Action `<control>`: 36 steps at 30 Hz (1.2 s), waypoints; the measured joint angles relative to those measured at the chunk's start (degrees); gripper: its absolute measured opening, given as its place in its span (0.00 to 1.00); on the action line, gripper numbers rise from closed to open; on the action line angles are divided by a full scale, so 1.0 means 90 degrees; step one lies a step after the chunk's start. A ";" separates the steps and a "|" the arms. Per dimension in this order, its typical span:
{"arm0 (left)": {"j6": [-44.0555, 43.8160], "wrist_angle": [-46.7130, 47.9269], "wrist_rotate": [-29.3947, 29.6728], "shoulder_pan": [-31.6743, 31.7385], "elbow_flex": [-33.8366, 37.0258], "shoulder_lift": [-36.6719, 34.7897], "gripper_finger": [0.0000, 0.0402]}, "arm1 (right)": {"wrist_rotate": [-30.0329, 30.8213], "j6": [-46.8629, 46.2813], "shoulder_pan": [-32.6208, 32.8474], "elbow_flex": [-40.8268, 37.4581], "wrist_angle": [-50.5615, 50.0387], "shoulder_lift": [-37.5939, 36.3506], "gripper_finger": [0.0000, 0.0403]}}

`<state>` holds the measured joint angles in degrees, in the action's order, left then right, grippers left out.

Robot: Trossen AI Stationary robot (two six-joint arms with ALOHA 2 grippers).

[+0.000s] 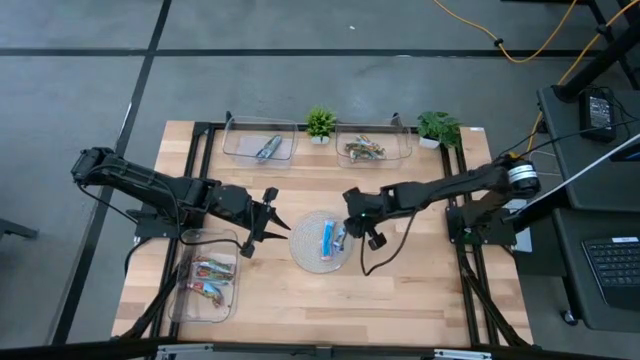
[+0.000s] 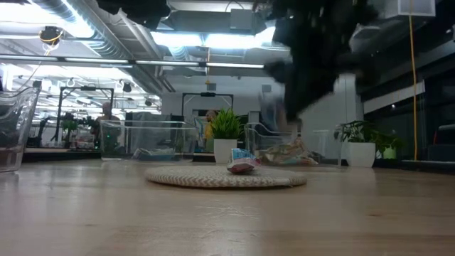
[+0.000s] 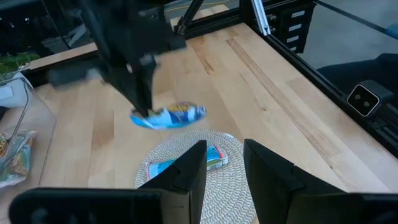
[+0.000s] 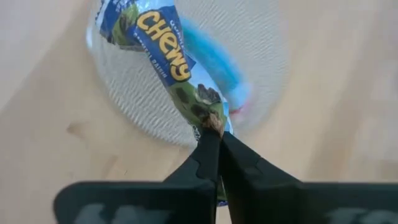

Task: Pick and place Granola Bars by type
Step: Put the blue granola bar into the top left transparent bin

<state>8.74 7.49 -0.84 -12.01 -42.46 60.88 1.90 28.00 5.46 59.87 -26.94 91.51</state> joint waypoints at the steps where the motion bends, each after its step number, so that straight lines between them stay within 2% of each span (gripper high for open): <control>1: 0.0037 0.0000 0.0002 0.0000 0.0000 0.0000 0.25 | 0.0112 -0.0081 0.0015 0.0138 -0.0145 -0.0119 0.04; 4: 0.0288 -0.0041 0.0127 0.0000 0.0000 0.0004 0.25 | 0.0204 -0.0528 -0.0019 0.0423 -0.0310 -0.0554 0.02; 9: 0.0944 -0.0587 0.0655 0.0000 0.0000 0.0181 0.25 | 0.0212 -0.1258 -0.0340 0.0581 0.0049 -0.1211 0.01; 14: 0.1780 -0.1259 0.0650 0.0005 0.0000 0.0552 0.25 | 0.0031 -0.1429 -0.0619 0.0581 0.0189 -0.1578 0.03; 25: 0.2355 -0.2117 0.1316 0.0017 0.0002 0.1168 0.25 | -0.0063 -0.1391 -0.0840 0.0581 0.0318 -0.1666 0.03; 29: 0.2582 -0.2612 0.2100 0.0017 0.0002 0.1238 0.26 | -0.0070 -0.1369 -0.0845 0.0581 0.0341 -0.1666 0.03; 31: 0.2782 -0.2674 0.2335 0.0023 0.0002 0.1236 0.28 | -0.0071 -0.1350 -0.0845 0.0581 0.0342 -0.1666 0.02; 36: 0.3001 -0.2706 0.2151 0.0017 0.0002 0.1241 0.39 | -0.0247 -0.1251 -0.0845 0.0578 0.0347 -0.1666 0.02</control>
<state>35.75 -16.86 18.52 -11.86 -42.44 72.05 -0.32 16.74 -2.15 65.08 -23.81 76.51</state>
